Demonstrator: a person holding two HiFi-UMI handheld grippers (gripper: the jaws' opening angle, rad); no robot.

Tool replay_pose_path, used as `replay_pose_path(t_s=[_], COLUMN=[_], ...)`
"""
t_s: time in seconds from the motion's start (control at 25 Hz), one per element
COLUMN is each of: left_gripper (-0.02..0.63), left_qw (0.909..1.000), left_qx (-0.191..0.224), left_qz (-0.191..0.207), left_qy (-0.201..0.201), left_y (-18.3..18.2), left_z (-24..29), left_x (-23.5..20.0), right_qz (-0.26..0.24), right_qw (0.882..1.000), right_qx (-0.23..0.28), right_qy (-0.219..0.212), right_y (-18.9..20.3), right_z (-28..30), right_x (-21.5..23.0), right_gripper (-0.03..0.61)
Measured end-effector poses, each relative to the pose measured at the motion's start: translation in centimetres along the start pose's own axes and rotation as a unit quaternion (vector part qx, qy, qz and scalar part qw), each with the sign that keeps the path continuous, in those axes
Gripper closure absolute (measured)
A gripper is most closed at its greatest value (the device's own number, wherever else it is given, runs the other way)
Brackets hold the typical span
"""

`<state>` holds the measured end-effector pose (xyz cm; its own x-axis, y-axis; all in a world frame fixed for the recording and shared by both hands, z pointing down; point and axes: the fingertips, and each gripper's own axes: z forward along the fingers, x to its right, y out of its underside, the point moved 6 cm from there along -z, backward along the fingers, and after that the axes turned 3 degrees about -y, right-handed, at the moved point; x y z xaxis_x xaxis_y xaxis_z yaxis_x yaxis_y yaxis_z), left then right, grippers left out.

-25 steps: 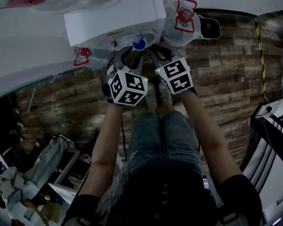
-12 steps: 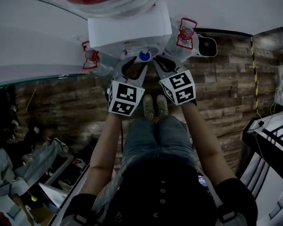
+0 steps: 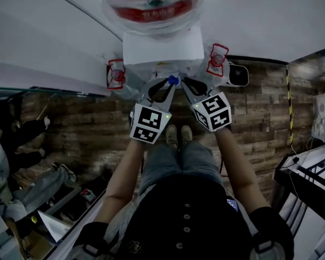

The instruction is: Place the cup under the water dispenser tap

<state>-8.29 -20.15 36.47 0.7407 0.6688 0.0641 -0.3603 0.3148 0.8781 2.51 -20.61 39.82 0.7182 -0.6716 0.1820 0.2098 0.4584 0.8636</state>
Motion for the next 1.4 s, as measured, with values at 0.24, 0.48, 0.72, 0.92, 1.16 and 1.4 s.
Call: replay_pose_path(t_s=[0.24, 0.48, 0.72, 0.92, 1.16, 1.4], left_gripper=[0.541, 0.589, 0.612, 0.613, 0.614, 0.614], left_qw=[0.9995, 0.9971, 0.9947, 0.9938, 0.9917, 0.9901], left_qx=[0.029, 0.068, 0.092, 0.103, 0.119, 0.137], left_qz=[-0.007, -0.011, -0.005, 0.008, 0.026, 0.010], left_qy=[-0.012, -0.034, -0.044, -0.042, -0.040, -0.030], left_y=[-2.0, -3.6, -4.6, -5.0, -5.9, -6.1], left_z=[-1.6, -4.2, -6.4, -7.4, -8.8, -9.1], left_x=[-1.2, -1.2, -0.2, 0.6, 1.8, 2.6], right_qz=[-0.012, -0.035, -0.053, -0.067, -0.069, -0.027], right_qw=[1.000, 0.999, 0.996, 0.994, 0.991, 0.988], right_qx=[0.009, 0.037, 0.067, 0.081, 0.100, 0.143], right_qy=[-0.013, -0.002, -0.011, -0.032, -0.053, -0.050], right_y=[-2.9, -5.0, -7.1, -7.8, -8.2, -8.6], right_z=[-0.3, -2.2, -5.1, -6.7, -8.0, -9.3], right_x=[-1.6, -2.9, -4.2, -5.3, -6.5, -7.0], right_gripper=[0.545, 0.546, 0.578, 0.578, 0.578, 0.578])
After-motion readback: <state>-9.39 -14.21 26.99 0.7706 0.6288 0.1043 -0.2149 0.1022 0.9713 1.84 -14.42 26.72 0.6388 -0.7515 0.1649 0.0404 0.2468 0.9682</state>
